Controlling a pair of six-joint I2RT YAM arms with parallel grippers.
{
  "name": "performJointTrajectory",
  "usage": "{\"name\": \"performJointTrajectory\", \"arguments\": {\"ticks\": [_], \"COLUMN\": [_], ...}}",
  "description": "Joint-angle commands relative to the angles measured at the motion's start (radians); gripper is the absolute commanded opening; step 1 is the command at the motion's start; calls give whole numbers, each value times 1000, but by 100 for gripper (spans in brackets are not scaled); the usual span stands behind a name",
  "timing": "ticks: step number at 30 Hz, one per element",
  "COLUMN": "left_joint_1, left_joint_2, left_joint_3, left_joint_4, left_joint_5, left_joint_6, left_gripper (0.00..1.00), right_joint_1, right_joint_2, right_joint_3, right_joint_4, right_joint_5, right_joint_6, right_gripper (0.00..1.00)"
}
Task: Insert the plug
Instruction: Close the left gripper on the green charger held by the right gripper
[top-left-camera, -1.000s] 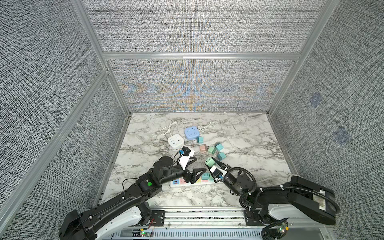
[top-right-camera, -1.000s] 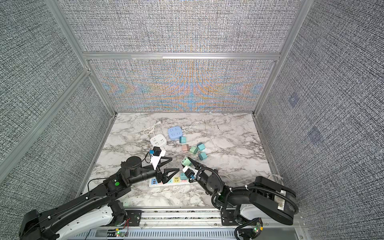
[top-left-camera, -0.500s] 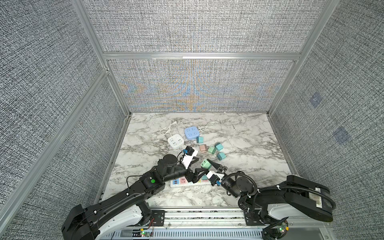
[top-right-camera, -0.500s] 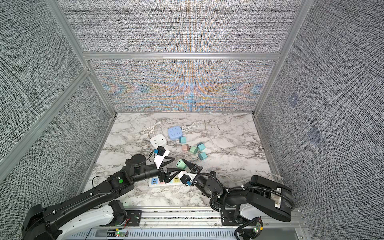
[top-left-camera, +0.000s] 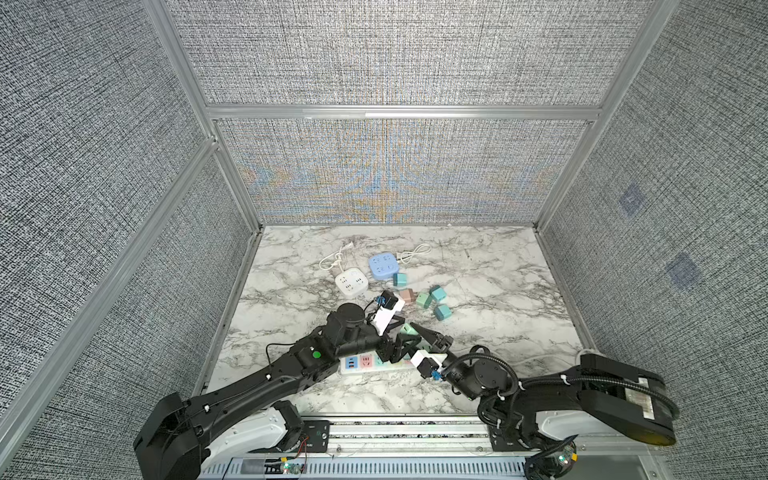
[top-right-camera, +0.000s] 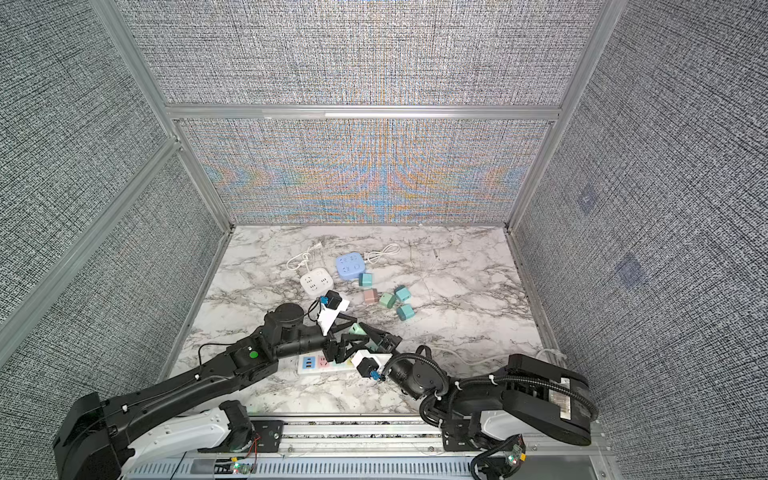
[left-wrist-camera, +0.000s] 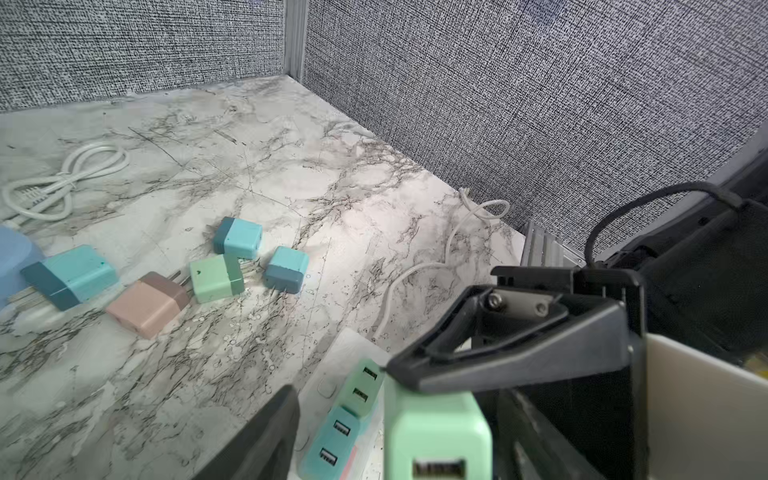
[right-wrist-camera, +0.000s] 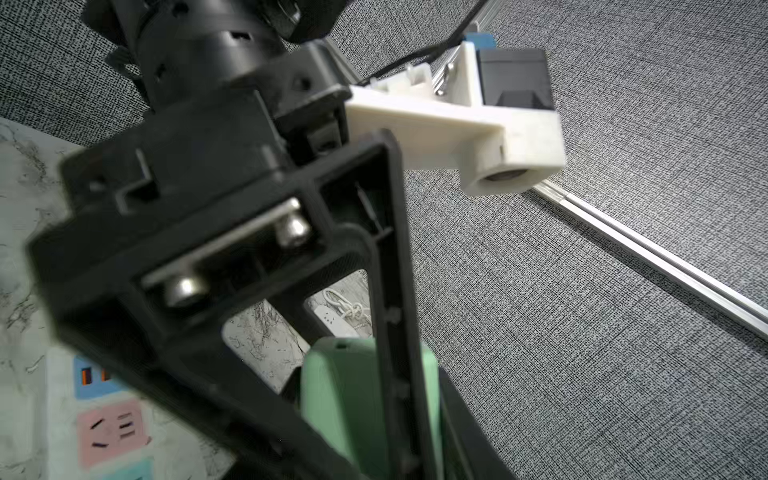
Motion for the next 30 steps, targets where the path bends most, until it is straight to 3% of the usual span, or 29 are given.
{"name": "performJointTrajectory", "arguments": {"ticks": [1,11,21,22,27,30], "left_joint_1": [1,0,0,0,0,1], "left_joint_2": [19,45,28,26,19,17], "left_joint_3": [12,28,21,21,32,68], "left_joint_4": [15,7,-2,-3,-17,-55], "left_joint_5": [26,53,72,73,38,-1], "left_joint_6": [21,25,31,32,42,67], "left_gripper": [68,62,8,3,0,0], "right_joint_1": [6,9,11,14,42,65], "right_joint_2": [-3,-9,8,8,6,-4], "right_joint_3": [4,-5,-6,-8,-19,-26], "right_joint_4": [51,65,105,112,149,151], "right_joint_5": [12,13,30,32,57,92], "right_joint_6": [-15,-26,-28,-27,-38,-59], "right_gripper": [0,0,0,4,63,83]}}
